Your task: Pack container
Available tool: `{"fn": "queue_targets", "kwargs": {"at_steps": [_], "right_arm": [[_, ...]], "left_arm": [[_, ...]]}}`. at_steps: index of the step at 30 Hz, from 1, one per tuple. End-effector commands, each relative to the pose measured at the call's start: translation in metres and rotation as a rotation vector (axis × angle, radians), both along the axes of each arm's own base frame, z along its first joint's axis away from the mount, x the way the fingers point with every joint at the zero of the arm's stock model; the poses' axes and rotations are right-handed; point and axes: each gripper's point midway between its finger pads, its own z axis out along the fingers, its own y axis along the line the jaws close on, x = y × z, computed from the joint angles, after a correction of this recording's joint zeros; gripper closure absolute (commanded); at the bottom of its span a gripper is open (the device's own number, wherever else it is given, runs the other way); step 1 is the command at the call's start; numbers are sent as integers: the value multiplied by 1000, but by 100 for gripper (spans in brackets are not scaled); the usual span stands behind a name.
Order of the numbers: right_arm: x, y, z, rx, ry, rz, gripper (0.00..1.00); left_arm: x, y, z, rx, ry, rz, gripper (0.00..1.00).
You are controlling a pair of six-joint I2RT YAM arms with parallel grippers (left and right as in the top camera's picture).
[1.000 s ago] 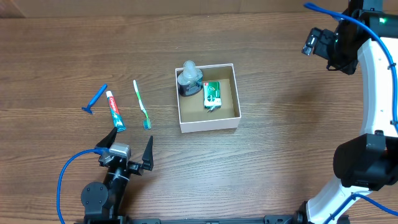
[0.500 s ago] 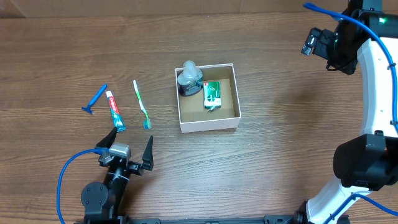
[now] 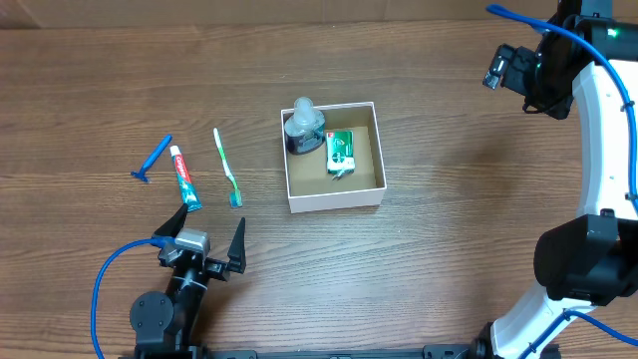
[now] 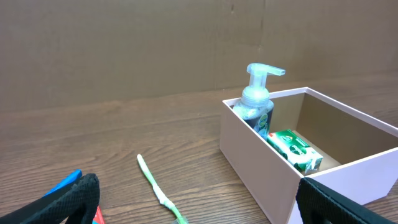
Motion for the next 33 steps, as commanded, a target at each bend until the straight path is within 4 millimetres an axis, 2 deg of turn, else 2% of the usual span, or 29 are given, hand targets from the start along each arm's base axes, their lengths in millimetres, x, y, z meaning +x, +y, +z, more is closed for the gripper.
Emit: {"fn": "queue_targets", "kwargs": {"at_steps": [1, 29, 30, 33], "right_arm": [[1, 0, 15, -16, -42, 4, 0], [1, 0, 15, -16, -42, 4, 0], [1, 0, 15, -16, -42, 4, 0], [1, 0, 15, -16, -42, 4, 0]], "left_arm": [[0, 1, 0, -6, -4, 5, 0], [0, 0, 1, -15, -4, -2, 0], [-1, -2, 8, -67, -18, -12, 0], [-12, -16, 54, -189, -76, -105, 0]]}}
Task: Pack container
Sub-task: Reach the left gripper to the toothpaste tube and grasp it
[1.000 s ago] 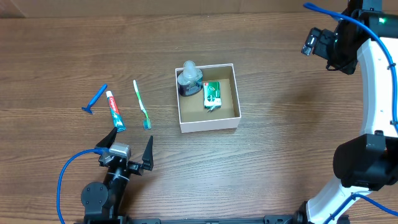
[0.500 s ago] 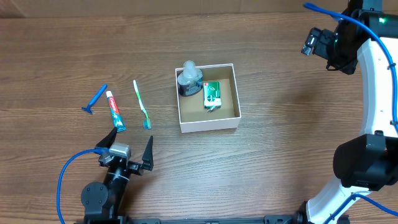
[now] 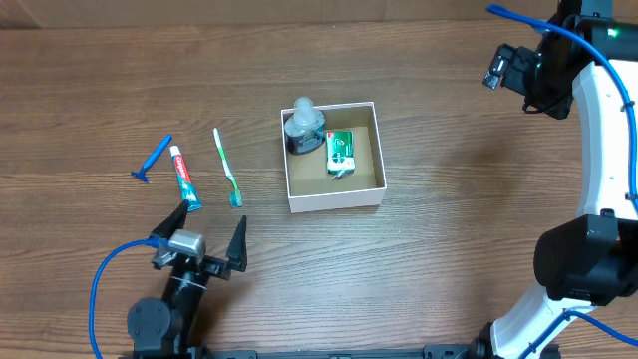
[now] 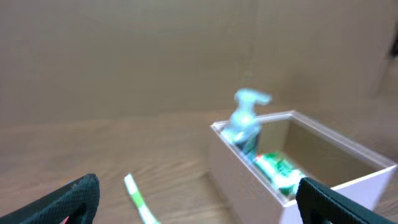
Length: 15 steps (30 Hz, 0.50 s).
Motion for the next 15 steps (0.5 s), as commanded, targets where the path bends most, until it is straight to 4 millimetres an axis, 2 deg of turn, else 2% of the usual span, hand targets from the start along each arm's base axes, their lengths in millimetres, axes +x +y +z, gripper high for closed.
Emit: {"fn": "queue_targets", "kwargs": {"at_steps": [1, 5, 7, 9, 12, 15], "right_arm": [[1, 0, 15, -16, -42, 4, 0], [1, 0, 15, -16, -42, 4, 0], [1, 0, 15, -16, -42, 4, 0], [1, 0, 15, -16, -42, 4, 0], [1, 0, 15, -16, -42, 4, 0], [1, 0, 15, -16, -42, 4, 0]], "left_arm": [[-14, -5, 44, -109, 29, -38, 0], [-15, 9, 89, -70, 168, 55, 0], [3, 13, 104, -15, 406, 74, 0], [17, 13, 100, 5, 576, 65, 0], [43, 4, 83, -39, 828, 7, 0], [58, -23, 50, -168, 1022, -145, 0]]}}
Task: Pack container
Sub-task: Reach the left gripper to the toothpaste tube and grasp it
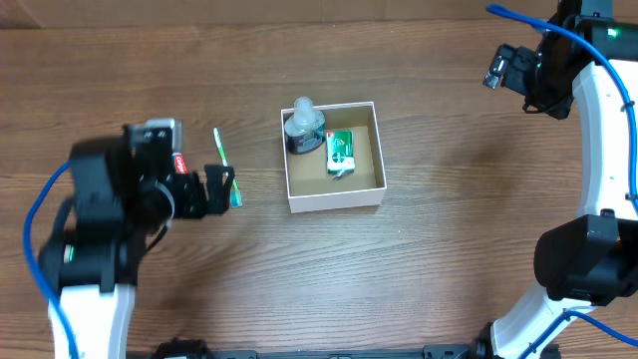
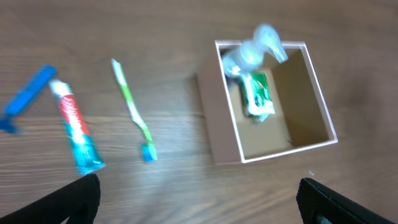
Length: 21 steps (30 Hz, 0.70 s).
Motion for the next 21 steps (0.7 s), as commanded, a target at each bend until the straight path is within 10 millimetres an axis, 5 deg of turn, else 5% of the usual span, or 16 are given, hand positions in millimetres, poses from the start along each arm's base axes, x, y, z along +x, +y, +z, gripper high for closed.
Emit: {"fn": "queue_targets", "kwargs": {"at_steps": [1, 3, 4, 7, 11, 15, 21], "right_arm": [[1, 1, 15, -13, -42, 5, 0], [1, 1, 15, -13, -42, 5, 0], [1, 1, 15, -13, -42, 5, 0], [1, 1, 15, -13, -42, 5, 0], [1, 1, 15, -13, -42, 5, 0], [1, 1, 15, -13, -42, 5, 0], [1, 1, 15, -13, -42, 5, 0]], "left_arm": [[13, -32, -24, -196, 155, -111, 0], [28, -37, -45, -235, 217, -128, 0], [36, -31, -60, -220, 258, -85, 13], [42, 7, -100, -111, 410, 196, 11], [35, 51, -128, 81, 497, 420, 0], [37, 76, -152, 168, 554, 518, 1], [57, 91, -225, 187, 662, 569, 5]]}}
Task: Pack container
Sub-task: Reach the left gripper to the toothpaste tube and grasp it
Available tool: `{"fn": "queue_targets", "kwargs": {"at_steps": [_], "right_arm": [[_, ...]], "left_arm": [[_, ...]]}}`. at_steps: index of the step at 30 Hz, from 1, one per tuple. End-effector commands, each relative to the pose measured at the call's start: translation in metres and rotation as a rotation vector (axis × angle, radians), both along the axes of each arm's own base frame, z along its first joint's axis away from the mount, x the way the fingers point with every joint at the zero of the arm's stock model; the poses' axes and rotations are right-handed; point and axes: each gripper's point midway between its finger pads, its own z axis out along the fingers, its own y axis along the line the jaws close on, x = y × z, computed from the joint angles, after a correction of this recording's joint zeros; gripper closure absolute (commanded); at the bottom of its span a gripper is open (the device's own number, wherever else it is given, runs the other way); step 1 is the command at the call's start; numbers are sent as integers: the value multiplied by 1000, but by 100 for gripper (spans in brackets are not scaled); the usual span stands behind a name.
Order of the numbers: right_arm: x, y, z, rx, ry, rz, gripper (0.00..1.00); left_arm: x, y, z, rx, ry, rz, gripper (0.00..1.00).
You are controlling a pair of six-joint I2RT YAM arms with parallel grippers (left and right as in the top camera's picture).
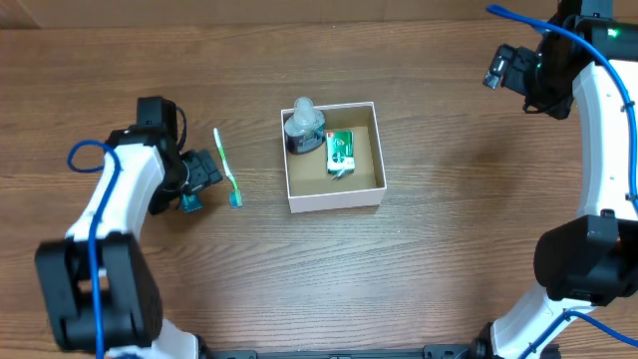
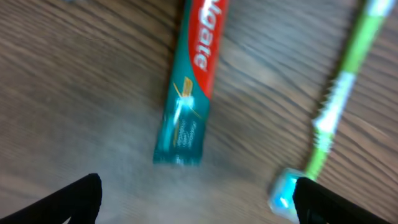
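The red and teal toothpaste tube [image 2: 189, 81] lies on the wooden table, and my left gripper [image 2: 199, 211] hangs open close above its teal end, one black finger [image 2: 68, 202] on each side. From overhead the left gripper [image 1: 194, 187] covers most of the tube [image 1: 189, 204]. A green toothbrush [image 1: 227, 168] [image 2: 339, 93] lies just right of the tube. The white box [image 1: 334, 202] holds a soap pump bottle [image 1: 302, 125] and a green packet [image 1: 341, 152]. My right gripper [image 1: 498, 66] hangs at the far right, well away from the box.
The left arm's white link [image 1: 125, 194] stretches across the left part of the table and hides whatever lies under it. The right arm [image 1: 603, 130] runs down the right edge.
My left gripper has moved from high above the tube and brush to low over the toothpaste's teal end, still open. The blue razor is hidden under the arm. The right arm has not moved.
My left gripper rested open near the front edge, facing the box. Then it was raised, looking down on razor, toothpaste, toothbrush and box. Now it sits low over the toothpaste. Bottle and packet stayed in the box throughout.
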Motion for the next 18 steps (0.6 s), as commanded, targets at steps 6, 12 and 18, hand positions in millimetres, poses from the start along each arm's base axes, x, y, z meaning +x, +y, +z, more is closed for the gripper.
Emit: {"fn": "queue_targets", "kwargs": {"at_steps": [6, 12, 18], "right_arm": [[1, 1, 15, -13, -43, 4, 0], [1, 1, 15, -13, -42, 4, 0], [1, 1, 15, -13, -42, 4, 0]], "left_arm": [[41, 11, -46, 28, -58, 17, 11], [58, 12, -57, 36, -105, -5, 43], [43, 11, -61, 29, -44, -6, 81]]}}
